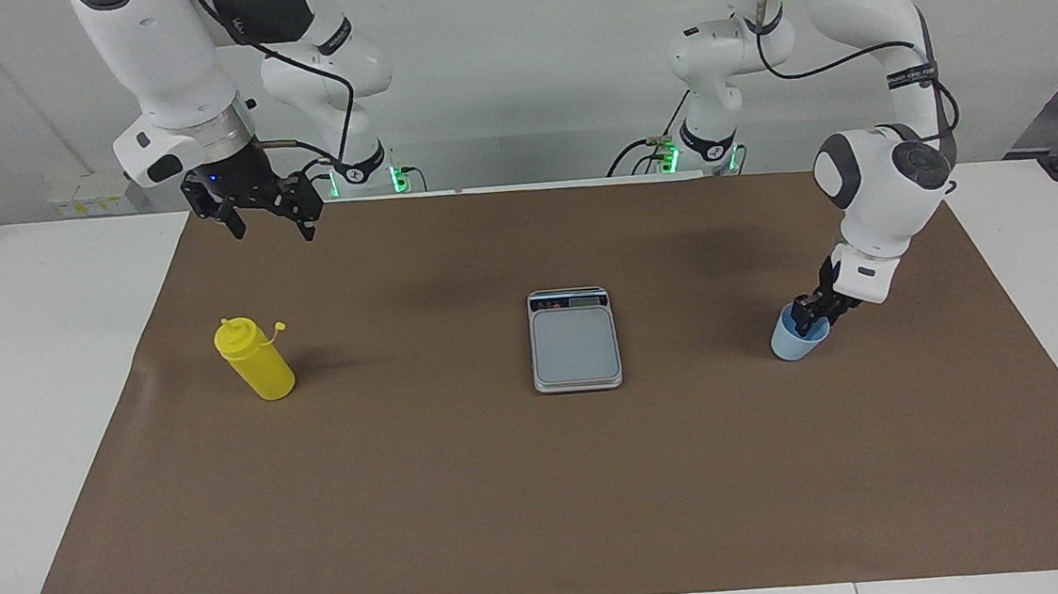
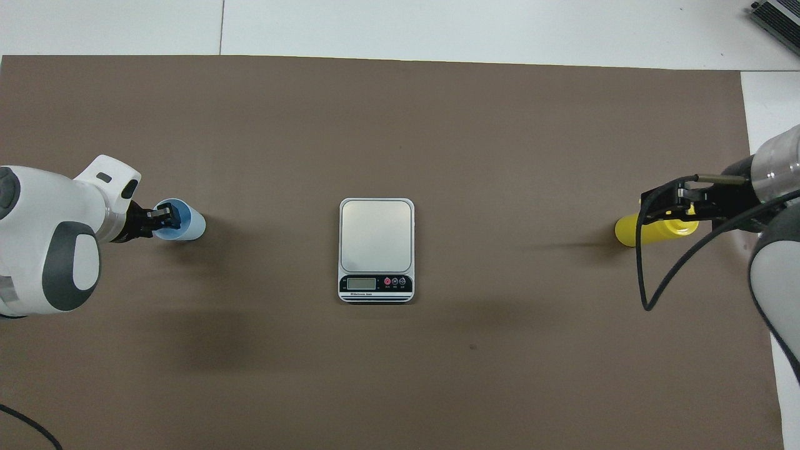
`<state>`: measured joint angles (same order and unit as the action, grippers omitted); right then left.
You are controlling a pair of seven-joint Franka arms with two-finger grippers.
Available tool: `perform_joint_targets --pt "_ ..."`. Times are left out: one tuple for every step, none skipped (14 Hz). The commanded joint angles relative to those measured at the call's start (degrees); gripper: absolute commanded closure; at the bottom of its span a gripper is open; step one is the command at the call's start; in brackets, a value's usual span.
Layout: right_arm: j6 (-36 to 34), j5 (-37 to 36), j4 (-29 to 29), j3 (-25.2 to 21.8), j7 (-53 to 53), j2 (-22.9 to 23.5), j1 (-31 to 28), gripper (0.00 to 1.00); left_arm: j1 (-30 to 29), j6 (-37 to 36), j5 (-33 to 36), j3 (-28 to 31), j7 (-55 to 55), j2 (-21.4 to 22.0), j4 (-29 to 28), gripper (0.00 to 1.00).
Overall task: Pour seasoning into cup on scale with both arms
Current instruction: 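Reach the left gripper to the blue cup and grasp it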
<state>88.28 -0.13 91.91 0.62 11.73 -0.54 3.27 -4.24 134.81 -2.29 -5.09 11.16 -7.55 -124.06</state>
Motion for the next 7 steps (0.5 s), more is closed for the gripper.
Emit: perform_joint_targets --pt "0.7 -0.4 1.7 0.1 -1.4 -1.5 -0.5 0.0 0.5 -2.9 0.1 0.7 -2.3 -0.4 2.8 1.0" --pt "0.7 -0.4 1.7 0.1 -1.4 -1.5 -0.5 0.0 0.5 -5.9 0.1 0.7 -2.3 -0.6 5.6 1.0" --pt "0.7 -0.4 1.7 0.1 -1.4 -1.5 -0.5 0.0 0.6 -9.0 0.1 0.7 -2.2 -0.5 8.5 1.0" --pt "0.7 -0.4 1.7 0.1 -1.4 -1.5 -0.5 0.0 0.6 -12.8 0.1 0.6 -2.3 -0.4 11.7 1.0" --pt "0.7 -0.4 1.7 0.1 -1.4 -1.5 -0.5 0.0 0.7 -17.2 0.1 0.5 -2.1 0.1 14.9 1.0" --pt "0.7 -0.4 1.8 0.1 -1.4 -1.5 -0.5 0.0 1.7 -20.9 0.1 0.4 -1.9 0.3 17.4 1.0" --pt "0.7 -0.4 1.7 0.1 -1.4 -1.5 -0.5 0.0 2.8 -24.7 0.1 0.5 -1.7 0.3 20.2 1.0"
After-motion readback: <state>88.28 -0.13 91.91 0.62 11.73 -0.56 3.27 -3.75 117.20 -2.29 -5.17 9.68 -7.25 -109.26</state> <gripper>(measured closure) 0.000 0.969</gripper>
